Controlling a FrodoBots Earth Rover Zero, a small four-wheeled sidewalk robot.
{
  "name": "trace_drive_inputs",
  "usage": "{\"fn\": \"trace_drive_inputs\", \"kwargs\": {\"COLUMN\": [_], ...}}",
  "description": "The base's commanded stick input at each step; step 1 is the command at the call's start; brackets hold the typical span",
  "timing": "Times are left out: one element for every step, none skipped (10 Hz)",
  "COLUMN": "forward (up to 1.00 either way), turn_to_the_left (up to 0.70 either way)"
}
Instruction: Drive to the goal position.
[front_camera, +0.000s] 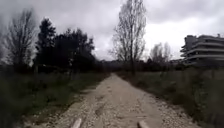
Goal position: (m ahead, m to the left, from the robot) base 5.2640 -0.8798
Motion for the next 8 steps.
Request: {"fn": "trace_drive_inputs", "kwargs": {"forward": [0.70,0.70,0.70,0.70,0.70,0.70,0.70,0.70], "turn_to_the_left": [0.00,0.00,0.00,0.00,0.00,0.00,0.00,0.00]}}
